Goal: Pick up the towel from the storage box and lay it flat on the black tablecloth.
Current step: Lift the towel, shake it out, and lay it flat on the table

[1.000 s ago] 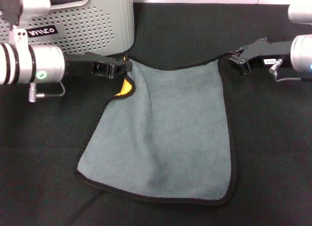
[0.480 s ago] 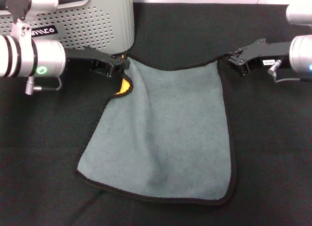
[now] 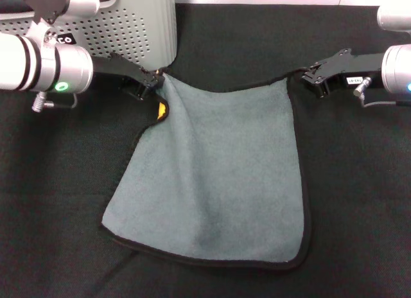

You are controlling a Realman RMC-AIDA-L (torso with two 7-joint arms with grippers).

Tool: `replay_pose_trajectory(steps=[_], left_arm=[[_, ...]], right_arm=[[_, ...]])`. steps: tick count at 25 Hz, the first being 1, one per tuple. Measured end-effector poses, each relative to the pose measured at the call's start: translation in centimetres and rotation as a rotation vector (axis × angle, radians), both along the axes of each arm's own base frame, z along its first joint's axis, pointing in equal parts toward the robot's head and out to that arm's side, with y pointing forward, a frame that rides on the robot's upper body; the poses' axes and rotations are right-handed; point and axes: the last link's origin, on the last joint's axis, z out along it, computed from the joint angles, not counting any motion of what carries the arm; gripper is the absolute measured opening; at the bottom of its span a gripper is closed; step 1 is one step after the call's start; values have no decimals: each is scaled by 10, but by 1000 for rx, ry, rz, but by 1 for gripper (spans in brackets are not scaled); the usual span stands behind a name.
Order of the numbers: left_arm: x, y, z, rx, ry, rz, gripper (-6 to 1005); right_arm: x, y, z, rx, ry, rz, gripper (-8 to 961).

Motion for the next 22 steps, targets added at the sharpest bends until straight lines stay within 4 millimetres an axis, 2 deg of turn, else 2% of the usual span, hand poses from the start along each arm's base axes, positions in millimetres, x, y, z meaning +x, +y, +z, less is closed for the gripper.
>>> replay_pose_trajectory(steps=[8, 16, 22], left_arm=[[4, 4, 6, 34, 69, -53, 101], [7, 2, -14, 2, 211, -149, 109], [9, 4, -13, 17, 251, -181, 115]], right_arm=[[4, 0, 1, 9, -4, -9, 16], [5, 1, 3, 17, -8, -12, 17], [6, 1, 3, 17, -9, -14, 18]])
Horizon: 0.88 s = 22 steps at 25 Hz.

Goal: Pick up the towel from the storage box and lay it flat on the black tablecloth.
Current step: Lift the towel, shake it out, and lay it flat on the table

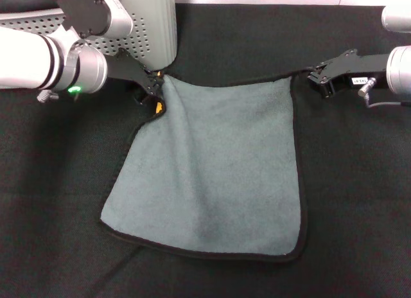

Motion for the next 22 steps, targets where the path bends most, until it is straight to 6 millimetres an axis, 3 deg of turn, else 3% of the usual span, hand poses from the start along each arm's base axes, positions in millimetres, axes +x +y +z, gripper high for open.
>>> replay_pose_trajectory(steps=[5, 22], left_arm=[[-3, -1, 9, 69, 57, -46, 120], [-5, -8, -12, 154, 243, -212, 138]], right_arm=[[0, 0, 0, 1, 0, -2, 18], [6, 1, 1, 23, -2, -28, 19]])
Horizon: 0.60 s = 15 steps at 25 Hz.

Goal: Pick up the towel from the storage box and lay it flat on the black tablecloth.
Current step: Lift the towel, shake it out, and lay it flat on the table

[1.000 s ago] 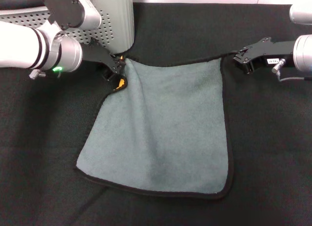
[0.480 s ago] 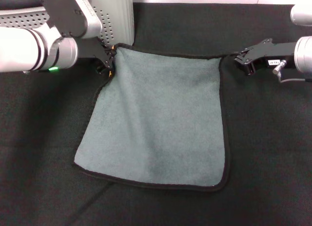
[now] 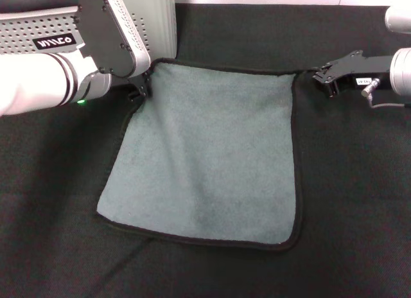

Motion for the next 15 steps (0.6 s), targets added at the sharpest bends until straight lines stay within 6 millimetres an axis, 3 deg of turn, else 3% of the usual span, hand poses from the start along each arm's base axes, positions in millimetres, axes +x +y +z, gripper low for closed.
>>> replay_pose_trajectory(steps=[11, 15], left_arm=[[-18, -8, 4, 105, 41, -18, 149], [-26, -16, 10, 157, 26, -10, 184]], right_arm=[[7, -1, 9, 44, 24, -27, 20], [11, -7, 20, 77, 29, -9, 151]])
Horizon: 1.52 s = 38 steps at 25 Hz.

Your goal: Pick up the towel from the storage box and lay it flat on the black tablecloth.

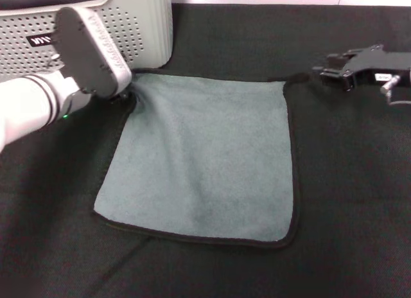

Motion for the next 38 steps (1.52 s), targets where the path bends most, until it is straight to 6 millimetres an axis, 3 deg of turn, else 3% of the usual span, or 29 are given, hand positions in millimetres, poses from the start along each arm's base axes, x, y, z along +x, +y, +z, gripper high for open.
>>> replay_pose_trajectory(steps=[2, 4, 8, 13, 15, 25, 30, 38], left_arm=[[-3, -5, 5, 27, -30, 12, 249], [-2, -8, 10, 48, -75, 22, 313], [4, -11, 13, 43, -166, 45, 553], [12, -16, 11, -38, -323, 108, 773], [15, -20, 13, -63, -380, 123, 793], [26, -70, 52, -142, -728, 34, 884], [23, -99, 71, -308, -983, -28, 882], [16, -134, 53, -595, -1231, -6, 880]], right_arm=[[3, -4, 8, 28, 14, 6, 217], [6, -8, 14, 55, 27, 15, 424], [7, -13, 22, 83, 40, 31, 581], [7, -18, 22, 66, 62, 41, 788], [5, -23, 21, 52, 80, 69, 874], [-7, -65, 34, 32, 223, 357, 876], [-22, -94, 35, -159, 306, 503, 873], [-35, -127, 42, -422, 353, 543, 868]])
